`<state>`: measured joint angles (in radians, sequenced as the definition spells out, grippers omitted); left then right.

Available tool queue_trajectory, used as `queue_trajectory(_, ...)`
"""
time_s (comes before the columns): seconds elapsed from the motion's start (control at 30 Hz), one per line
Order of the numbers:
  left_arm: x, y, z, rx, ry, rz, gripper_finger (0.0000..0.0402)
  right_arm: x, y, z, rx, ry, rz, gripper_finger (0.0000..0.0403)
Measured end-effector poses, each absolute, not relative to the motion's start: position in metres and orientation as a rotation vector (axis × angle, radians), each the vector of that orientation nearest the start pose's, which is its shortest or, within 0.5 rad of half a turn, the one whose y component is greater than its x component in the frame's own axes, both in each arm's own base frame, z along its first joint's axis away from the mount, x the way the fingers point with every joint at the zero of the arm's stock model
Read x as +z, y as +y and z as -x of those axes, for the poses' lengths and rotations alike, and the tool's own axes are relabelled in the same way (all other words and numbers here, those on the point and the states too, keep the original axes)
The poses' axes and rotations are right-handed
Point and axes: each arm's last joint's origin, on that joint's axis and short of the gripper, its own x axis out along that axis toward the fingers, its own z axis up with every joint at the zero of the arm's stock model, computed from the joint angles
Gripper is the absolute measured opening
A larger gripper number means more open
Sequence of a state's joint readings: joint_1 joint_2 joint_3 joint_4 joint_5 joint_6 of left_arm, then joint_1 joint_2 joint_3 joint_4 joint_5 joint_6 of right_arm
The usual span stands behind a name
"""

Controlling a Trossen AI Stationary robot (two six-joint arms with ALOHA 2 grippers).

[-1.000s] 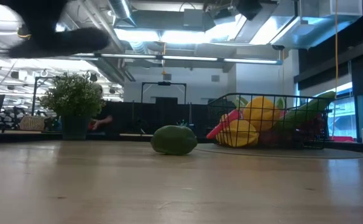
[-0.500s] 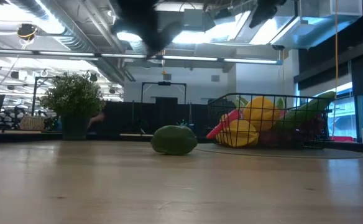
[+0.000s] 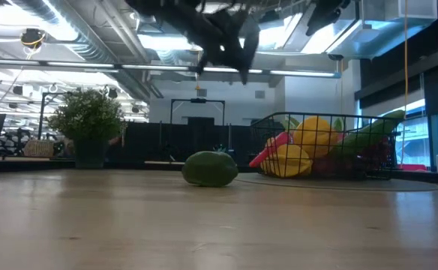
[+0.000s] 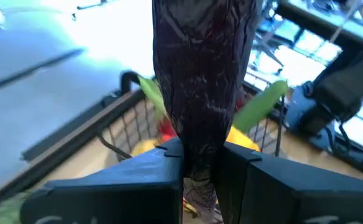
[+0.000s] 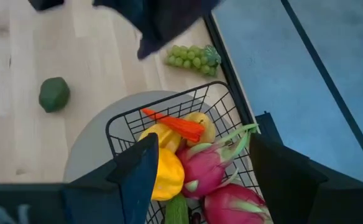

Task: Build produce basket
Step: Put the eggplant into the wire basket

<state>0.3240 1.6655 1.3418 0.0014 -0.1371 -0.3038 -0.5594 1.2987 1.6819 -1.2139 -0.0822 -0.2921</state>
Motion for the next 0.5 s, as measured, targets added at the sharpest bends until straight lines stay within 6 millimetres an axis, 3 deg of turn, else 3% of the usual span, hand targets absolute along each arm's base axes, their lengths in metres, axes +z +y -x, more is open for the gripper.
queue_trajectory(0.3, 0.274, 0.144, -0.408, 0.389, 0.089, 0.324, 0.0028, 0.433, -0.116, -0.186, -0.346, 0.855, 0.003, 0.0240)
queue_trajectory(0.5, 0.239, 0.150, -0.423, 0.397, 0.115, 0.334, 0.0028, 0.433, -0.116, -0.186, -0.354, 0.852, -0.016, 0.0240)
